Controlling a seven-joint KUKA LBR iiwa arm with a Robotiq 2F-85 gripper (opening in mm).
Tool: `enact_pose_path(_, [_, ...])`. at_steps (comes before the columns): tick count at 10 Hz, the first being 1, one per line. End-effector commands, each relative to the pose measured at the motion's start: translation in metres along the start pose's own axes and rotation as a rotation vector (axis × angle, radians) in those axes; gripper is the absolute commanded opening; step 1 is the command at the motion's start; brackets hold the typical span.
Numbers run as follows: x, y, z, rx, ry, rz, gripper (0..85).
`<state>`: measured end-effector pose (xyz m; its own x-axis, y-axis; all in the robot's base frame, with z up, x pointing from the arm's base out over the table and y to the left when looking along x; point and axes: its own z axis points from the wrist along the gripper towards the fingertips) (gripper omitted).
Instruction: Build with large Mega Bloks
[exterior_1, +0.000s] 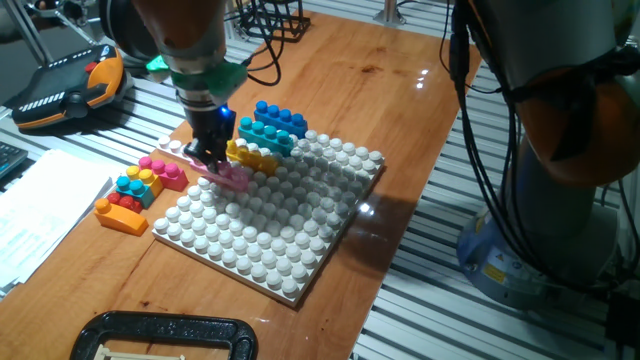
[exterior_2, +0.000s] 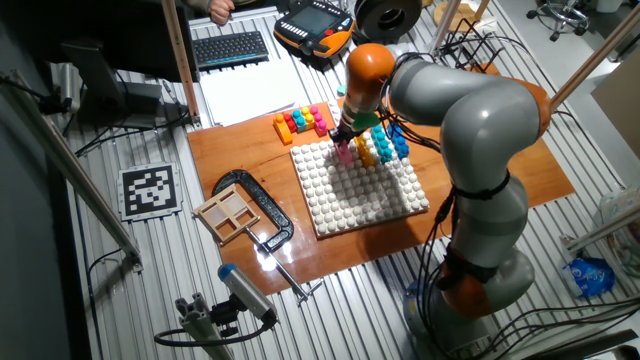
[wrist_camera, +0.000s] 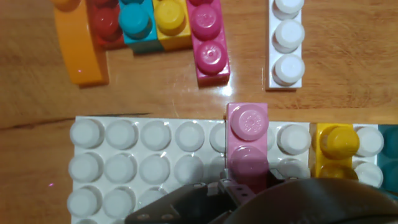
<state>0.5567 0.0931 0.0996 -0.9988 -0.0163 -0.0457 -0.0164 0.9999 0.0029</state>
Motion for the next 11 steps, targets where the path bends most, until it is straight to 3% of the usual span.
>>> enact_pose_path(1, [0.005, -0.001, -0.001, 0.001, -0.001, 0.001, 0.0])
enact_pose_path(11, [0.009, -0.012, 0.015, -0.01, -0.028, 0.004, 0.0])
